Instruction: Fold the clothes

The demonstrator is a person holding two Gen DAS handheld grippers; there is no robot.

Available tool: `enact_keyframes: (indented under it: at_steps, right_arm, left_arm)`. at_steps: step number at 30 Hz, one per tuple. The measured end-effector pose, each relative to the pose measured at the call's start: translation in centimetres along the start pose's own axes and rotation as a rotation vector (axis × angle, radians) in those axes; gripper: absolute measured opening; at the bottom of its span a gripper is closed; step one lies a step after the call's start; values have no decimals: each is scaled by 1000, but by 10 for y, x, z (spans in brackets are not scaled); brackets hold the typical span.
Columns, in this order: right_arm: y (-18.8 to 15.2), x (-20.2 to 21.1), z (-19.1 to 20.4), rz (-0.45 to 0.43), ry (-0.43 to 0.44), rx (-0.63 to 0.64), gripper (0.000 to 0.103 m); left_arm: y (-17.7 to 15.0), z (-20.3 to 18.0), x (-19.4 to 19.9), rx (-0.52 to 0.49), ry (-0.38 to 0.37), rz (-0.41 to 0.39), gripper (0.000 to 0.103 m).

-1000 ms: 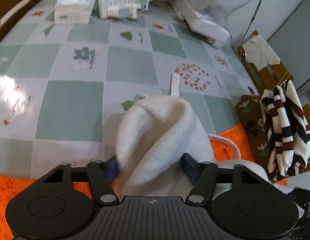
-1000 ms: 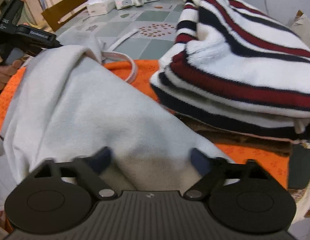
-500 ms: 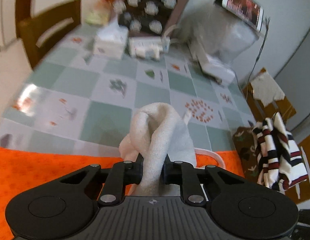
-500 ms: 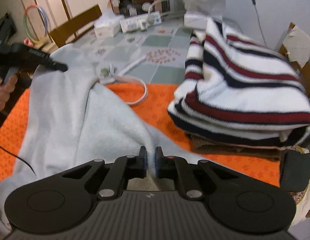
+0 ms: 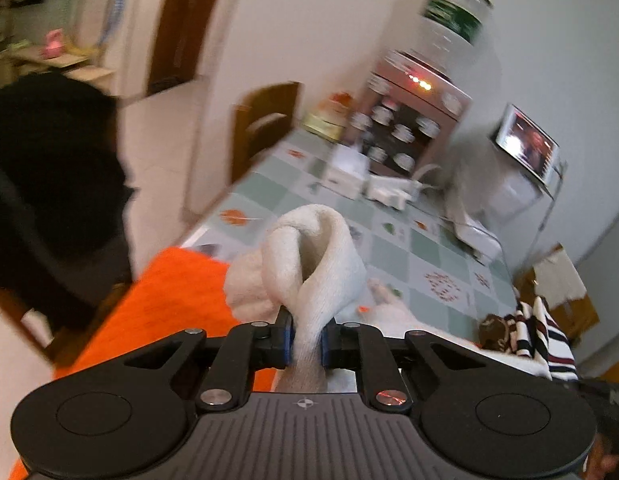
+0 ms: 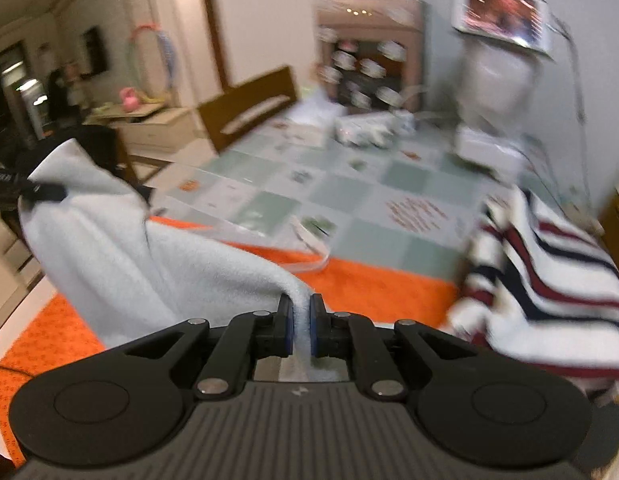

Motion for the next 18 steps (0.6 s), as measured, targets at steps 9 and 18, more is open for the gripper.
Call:
enact_keyframes:
  at_steps: [9,18]
  right_arm:
    - [55,-48,90,2,222,200,9]
    - [46,-90,163,73,279,300,21]
  left_arm:
    - [-19,89,92,165,185,-103,16]
    - [-59,156,86,283,291,-48,16]
Point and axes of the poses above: each gripper's, at about its wrist camera, not at the fingertips, and x roughly against the way its jaws point, z to its left, y to its top, the point moved 8 cm from there along -x, roughly the way its jaws point, and after that the axes turned 14 degrees about x, right-handed, at the moved point
